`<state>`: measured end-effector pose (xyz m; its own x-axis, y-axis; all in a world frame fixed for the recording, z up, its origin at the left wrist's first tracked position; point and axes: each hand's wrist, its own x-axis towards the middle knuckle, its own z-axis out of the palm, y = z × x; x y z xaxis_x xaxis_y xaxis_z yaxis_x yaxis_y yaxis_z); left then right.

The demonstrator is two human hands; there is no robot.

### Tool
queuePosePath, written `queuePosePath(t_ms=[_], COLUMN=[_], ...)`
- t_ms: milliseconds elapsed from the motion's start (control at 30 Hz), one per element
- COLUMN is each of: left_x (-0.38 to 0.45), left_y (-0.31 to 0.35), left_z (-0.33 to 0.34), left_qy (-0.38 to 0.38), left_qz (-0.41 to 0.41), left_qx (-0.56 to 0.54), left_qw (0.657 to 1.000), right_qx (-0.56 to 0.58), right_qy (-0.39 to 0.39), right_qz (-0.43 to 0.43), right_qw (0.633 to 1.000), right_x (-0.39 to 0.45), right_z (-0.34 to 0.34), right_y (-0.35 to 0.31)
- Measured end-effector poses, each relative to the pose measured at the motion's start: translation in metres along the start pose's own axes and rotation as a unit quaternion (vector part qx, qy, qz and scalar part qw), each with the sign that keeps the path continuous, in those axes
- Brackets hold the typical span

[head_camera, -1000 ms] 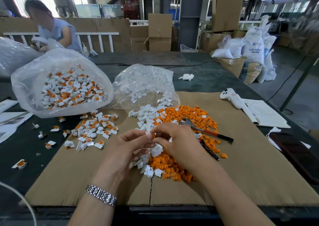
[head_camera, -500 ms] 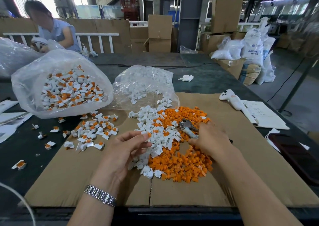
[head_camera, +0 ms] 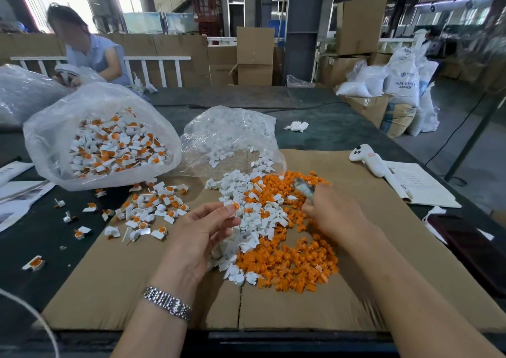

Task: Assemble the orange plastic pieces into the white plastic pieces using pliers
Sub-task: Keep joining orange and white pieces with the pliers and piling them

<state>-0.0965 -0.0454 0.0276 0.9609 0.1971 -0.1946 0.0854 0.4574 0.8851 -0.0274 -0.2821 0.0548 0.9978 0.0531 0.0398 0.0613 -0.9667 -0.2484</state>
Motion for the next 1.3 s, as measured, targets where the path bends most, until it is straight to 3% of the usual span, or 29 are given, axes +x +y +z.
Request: queuePosePath(t_ms=[67,200,400,733,1067,1200,1300], left_x=[0.0,0.001,-0.002,-0.004,-0.005,-0.006,-0.003], left_y=[0.0,0.003,0.01,0.007,-0.001,-0.001,0.005], left_z=[0.002,0.007,0.015,0.012,0.009,0.012,0.015], left_qy=[0.001,-0.005,-0.013,0.007,0.033,0.029,0.03], left_qz=[0.0,0.003,0.026,0.034,0.005,0.003,0.013], left_qx=[-0.01,-0.026,-0.036,-0.002,-0.016,-0.022,-0.034], left_qw=[1.0,1.0,0.999,0.999,0.999,0.999,0.999], right_qx=[0.052,0.149,0.187,0.161,0.143,0.128,0.194], right_qy=[-0.01,-0.144,-0.249,-0.231,-0.151,-0.153,-0.183], right_qz=[-0.02,-0.079,-0.131,-0.167,-0.146,-0.144,-0.152], right_qw=[0.998,0.975,0.941,0.945,0.967,0.969,0.952], right_x=[-0.005,-0.021,-0.037,-0.047,-0.05,-0.046,-0.044], right_z=[-0.016,-0.041,-0.046,-0.034,-0.007,-0.008,-0.01], right_y=[-0.006,-0.032,-0.06,-0.071,-0.075,-0.073,-0.071])
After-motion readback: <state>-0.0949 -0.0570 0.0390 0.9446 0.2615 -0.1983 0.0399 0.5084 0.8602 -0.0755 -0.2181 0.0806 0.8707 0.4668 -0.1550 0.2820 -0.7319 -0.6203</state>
